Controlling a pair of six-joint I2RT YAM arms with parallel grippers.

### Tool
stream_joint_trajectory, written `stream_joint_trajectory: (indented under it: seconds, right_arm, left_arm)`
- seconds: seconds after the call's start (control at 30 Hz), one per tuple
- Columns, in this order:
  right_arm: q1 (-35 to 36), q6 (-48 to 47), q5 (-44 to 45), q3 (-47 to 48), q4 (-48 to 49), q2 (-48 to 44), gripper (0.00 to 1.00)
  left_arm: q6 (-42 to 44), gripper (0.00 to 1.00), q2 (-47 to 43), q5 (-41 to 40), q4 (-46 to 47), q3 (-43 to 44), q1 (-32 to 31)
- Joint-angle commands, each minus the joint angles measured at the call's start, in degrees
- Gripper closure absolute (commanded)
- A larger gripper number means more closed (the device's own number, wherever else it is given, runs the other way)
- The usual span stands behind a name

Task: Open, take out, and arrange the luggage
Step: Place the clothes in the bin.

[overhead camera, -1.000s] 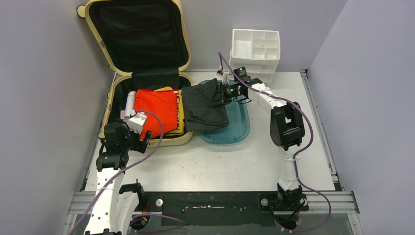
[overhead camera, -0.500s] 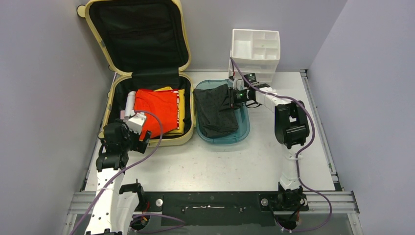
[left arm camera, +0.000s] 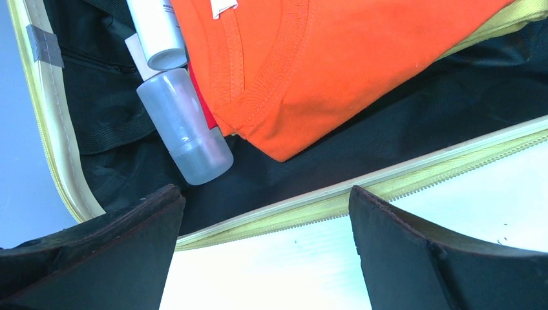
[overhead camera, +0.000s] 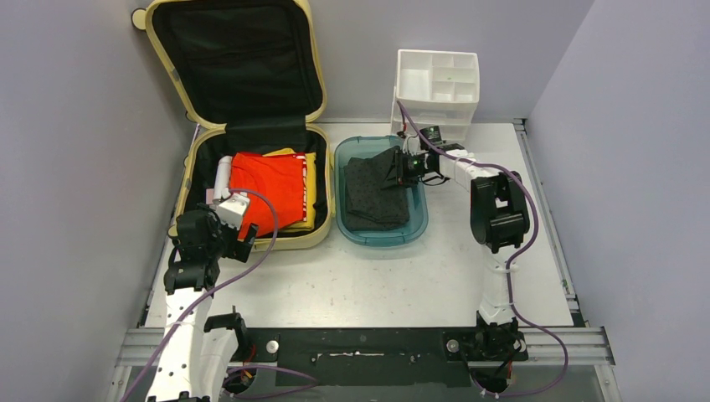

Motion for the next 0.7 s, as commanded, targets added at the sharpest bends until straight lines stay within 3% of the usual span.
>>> stream_joint_trajectory:
  seconds: [0.0,0.1,0.2,0.5,0.53,0.6,0.67]
  right_arm:
    - [0.22,-0.71,1.70,0.40,0.14,1.26,1.00]
    - [0.25,-1.14,2.11,1.25,-0.69,1.61,0.97]
    - [0.26,-2.24,3.61,2.09,-2.11,0.97,0.88]
    - [2.27,-6.69,13.17,4.59,-6.54,-5.14,0.48]
    - [2.76,-7.30,14.46,4.75,-6.92,-5.82,0.41]
    - [3.78,-8.30,17.49,4.91,-7.51,-6.95,0.11]
    - [4.92,-9.47,19.82,5.46,-8.22,-7.78,0.01]
  left_arm:
    - [-0.02,0.03,-0.72,0.85,1.53,-0.12,0.57]
    - [0.04,0.03,-0.68,0.83,1.53,-0.17,0.66]
    - [0.06,0.03,-0.66,0.85,1.46,-0.09,0.73]
    - [0.06,0.03,-0.41,0.85,1.49,-0.12,0.74]
    - [0.06,0.03,-0.33,0.85,1.47,-0.10,0.75]
    - [0.00,0.03,-0.35,0.85,1.48,-0.10,0.75]
    - [-0.04,0.03,-0.31,0.85,1.48,-0.02,0.75]
